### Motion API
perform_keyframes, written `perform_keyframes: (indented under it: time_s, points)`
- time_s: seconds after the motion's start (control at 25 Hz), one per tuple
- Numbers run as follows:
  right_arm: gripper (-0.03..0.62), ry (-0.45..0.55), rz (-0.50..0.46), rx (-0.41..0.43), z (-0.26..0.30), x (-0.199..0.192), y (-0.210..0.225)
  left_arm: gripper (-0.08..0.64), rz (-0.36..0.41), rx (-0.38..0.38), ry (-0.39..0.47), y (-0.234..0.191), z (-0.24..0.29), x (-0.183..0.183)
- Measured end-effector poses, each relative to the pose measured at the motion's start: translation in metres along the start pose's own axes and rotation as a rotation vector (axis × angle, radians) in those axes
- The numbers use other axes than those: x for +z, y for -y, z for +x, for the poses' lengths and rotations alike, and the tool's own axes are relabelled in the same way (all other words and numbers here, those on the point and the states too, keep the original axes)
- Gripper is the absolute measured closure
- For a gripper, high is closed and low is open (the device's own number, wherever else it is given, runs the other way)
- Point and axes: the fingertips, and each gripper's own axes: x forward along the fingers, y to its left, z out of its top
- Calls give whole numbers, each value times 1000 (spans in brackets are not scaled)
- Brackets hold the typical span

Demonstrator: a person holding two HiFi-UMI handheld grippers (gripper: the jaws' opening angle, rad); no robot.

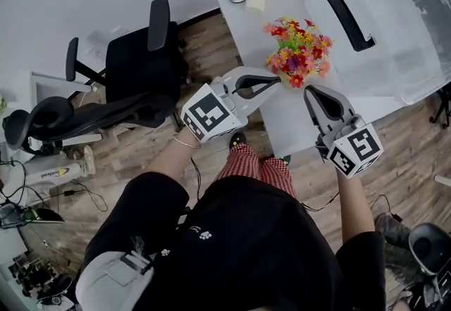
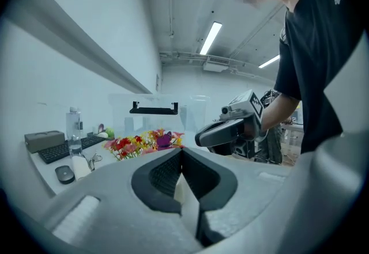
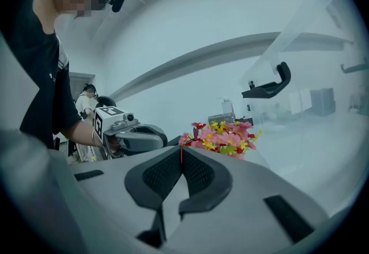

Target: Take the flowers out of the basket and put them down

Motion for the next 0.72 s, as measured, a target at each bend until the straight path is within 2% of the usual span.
perform_keyframes:
  time_s: [0.2, 0.36, 0.52, 0.72]
  points:
    - [577, 28, -21, -5, 2, 23, -12, 554, 64, 7, -1, 6, -3, 25]
    - [578, 73, -33, 15, -2, 41, -21, 554, 25, 37, 10, -1, -6, 37]
    - [578, 87, -25, -5, -7, 47, -22, 554, 33, 65, 4, 0, -10, 43]
    - [578, 131, -61, 18, -14, 64, -34, 554, 14, 62, 34, 4, -17, 56]
